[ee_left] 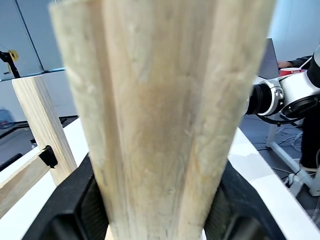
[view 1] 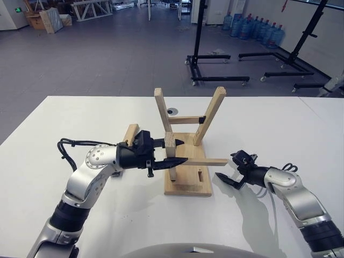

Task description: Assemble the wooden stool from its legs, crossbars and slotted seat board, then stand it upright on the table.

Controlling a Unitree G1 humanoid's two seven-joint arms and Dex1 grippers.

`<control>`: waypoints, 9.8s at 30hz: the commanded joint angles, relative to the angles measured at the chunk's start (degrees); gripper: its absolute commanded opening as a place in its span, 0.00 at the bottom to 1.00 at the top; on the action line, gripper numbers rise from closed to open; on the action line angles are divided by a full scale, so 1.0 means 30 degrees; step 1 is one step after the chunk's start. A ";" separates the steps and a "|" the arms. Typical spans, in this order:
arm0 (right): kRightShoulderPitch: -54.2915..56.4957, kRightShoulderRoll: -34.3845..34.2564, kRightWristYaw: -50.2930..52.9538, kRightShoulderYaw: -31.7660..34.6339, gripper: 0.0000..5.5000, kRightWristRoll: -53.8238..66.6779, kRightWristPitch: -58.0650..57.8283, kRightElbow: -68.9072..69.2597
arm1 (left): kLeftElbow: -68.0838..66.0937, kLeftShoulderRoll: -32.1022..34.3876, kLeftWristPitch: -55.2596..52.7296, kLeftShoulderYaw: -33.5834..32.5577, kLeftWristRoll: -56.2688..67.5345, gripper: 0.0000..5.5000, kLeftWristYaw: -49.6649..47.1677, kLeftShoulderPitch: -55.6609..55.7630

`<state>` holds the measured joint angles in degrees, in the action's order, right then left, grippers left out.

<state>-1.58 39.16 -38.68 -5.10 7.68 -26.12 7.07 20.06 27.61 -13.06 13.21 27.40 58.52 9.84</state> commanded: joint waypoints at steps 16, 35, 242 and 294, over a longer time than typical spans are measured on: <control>-0.0585 -0.0783 0.0435 -0.0341 0.98 -0.0385 -0.0232 -0.0623 | -0.1917 0.0333 0.0544 0.1195 -0.1568 0.54 -0.0655 -0.0520; -0.2717 -0.0329 0.1402 0.2618 0.98 -0.0075 0.0497 -0.1388 | -0.1553 0.3581 -0.7515 -0.6265 -0.0986 0.85 -0.6641 0.0008; 1.3883 -0.6686 0.8561 0.4014 0.37 2.6606 -0.6174 0.3344 | -0.1207 -0.4105 -1.2101 -0.5249 1.1245 0.58 -0.7063 0.9164; -0.1230 -0.8930 -1.1949 0.9185 0.37 1.7226 0.6265 0.0763 | -1.1772 0.1604 -1.1340 -1.0980 0.9161 0.98 -0.6847 1.1049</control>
<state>-4.14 12.44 -72.06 22.61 58.06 -7.11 9.35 -13.77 31.02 -46.03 -20.94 56.45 36.47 41.29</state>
